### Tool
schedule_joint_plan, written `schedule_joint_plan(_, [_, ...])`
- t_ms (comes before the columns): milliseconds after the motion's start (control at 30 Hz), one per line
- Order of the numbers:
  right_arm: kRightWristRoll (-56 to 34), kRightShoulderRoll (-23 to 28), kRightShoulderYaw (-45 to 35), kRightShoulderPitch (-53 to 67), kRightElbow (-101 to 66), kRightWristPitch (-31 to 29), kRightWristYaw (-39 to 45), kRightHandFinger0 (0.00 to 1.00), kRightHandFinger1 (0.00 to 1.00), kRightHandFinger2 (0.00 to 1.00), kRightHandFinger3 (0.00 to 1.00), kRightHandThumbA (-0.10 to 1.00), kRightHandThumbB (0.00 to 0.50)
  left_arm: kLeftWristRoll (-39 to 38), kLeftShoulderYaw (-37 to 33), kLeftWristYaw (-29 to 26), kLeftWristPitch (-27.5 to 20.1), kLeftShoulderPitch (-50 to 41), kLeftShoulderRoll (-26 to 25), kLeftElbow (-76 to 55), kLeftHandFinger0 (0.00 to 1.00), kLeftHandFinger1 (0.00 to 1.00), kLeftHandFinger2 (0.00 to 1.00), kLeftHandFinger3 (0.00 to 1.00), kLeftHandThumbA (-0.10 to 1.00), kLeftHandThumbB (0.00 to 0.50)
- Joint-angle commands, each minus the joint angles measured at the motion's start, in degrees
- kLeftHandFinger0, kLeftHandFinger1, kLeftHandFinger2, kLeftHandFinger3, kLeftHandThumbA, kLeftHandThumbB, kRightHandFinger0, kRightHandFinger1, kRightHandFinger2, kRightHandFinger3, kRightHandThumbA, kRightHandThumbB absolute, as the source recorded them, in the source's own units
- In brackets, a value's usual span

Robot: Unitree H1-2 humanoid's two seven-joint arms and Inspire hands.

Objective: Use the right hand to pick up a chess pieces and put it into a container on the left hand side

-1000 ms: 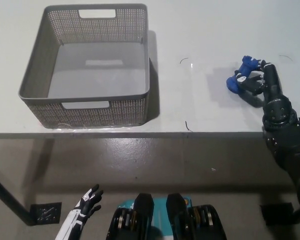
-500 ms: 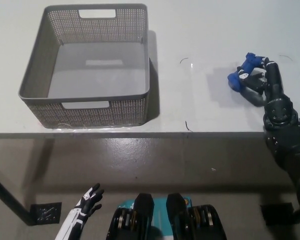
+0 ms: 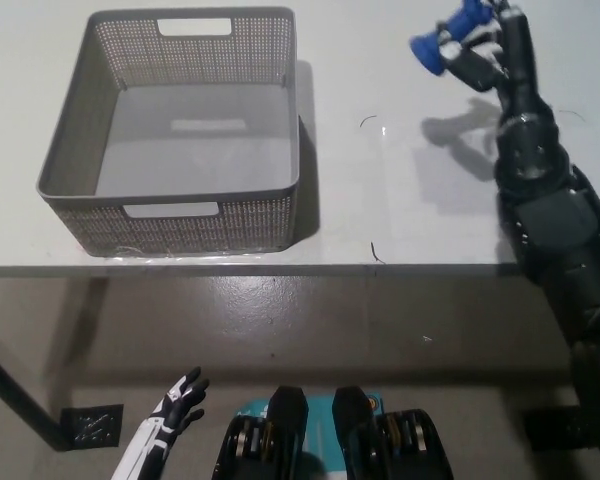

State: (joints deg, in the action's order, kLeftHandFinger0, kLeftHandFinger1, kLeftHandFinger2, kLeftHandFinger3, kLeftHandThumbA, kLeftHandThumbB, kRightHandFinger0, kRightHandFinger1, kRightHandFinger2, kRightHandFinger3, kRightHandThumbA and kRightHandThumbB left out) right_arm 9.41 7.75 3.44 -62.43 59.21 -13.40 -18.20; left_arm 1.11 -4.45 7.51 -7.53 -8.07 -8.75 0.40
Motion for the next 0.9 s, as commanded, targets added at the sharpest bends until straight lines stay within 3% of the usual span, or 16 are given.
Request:
schedule_joint_plan(0, [1.32,-1.99,0.76,-5.02,-5.09,0.78,-0.25,0.0,0.35,0.78,0.83,-0.1,0.123,0.33,-0.12,0.62,-0.92,0.33,-0.62,-1.04,1.0,1.0,1.0,1.0,1.0,0.247])
schedule_joint_plan(167, [1.87,-5.35,2.25,-6.94,-6.16,1.98,1.23,0.01,0.43,0.82,0.91,-0.1,0.106,0.77,-0.14,0.47,-1.09,0.56,-0.74,-1.0,1.0,1.0,1.0,1.0,1.0,0.243])
schedule_joint_plan(233, [2.39,-6.86,3.52,-8.04,-5.38,-0.01,1.94,0.0,0.41,0.8,0.89,-0.1,0.101,1.05,-0.19,0.39,-1.12,0.59,-0.76,-0.99,1.0,1.0,1.0,1.0,1.0,0.252])
schedule_joint_plan(433, [3.84,-11.81,6.74,-11.59,-2.51,-1.85,1.79,0.0,0.36,0.79,0.81,-0.1,0.143,2.81,-0.33,-0.3,-1.76,0.68,-0.71,-0.66,1.0,1.0,1.0,1.0,1.0,0.351])
schedule_joint_plan(500, [5.34,-13.52,8.51,-12.98,-0.76,-2.63,1.17,0.0,0.32,0.79,0.82,-0.1,0.124,2.94,-0.29,-0.37,-1.77,0.79,-0.64,-0.57,1.0,1.0,1.0,1.0,1.0,0.371])
schedule_joint_plan(600, [5.26,-15.64,9.35,-14.61,1.5,-2.52,1.15,0.0,0.35,0.79,0.79,-0.1,0.115,3.21,-0.27,-0.18,-1.87,0.67,-0.86,-1.07,1.0,1.0,1.0,1.0,1.0,0.352])
schedule_joint_plan(633, [4.86,-16.24,9.3,-15.29,2.7,-3.49,1.35,0.0,0.33,0.79,0.86,-0.1,0.109,3.08,-0.19,-0.14,-1.72,0.75,-0.81,-1.19,1.0,1.0,1.0,1.0,1.0,0.351])
schedule_joint_plan(700, [6.52,-17.29,10.68,-16.74,5.15,-5.13,-0.09,0.0,0.29,0.72,0.83,-0.1,0.104,3.16,-0.14,-0.03,-1.34,0.83,-0.96,-1.47,1.0,1.0,1.0,1.0,1.0,0.343])
schedule_joint_plan(800, [6.78,-18.44,11.15,-17.96,6.57,-3.49,-0.37,0.0,0.37,0.73,0.85,-0.1,0.1,3.3,-0.18,0.08,-1.36,1.16,-1.05,-1.47,1.0,1.0,1.0,1.0,1.0,0.318])
schedule_joint_plan(867, [7.43,-19.18,11.93,-18.91,8.83,-3.23,-0.61,0.0,0.36,0.72,0.85,-0.1,0.097,3.26,-0.14,0.14,-1.65,1.55,-1.11,-1.23,1.0,1.0,1.0,1.0,1.0,0.294])
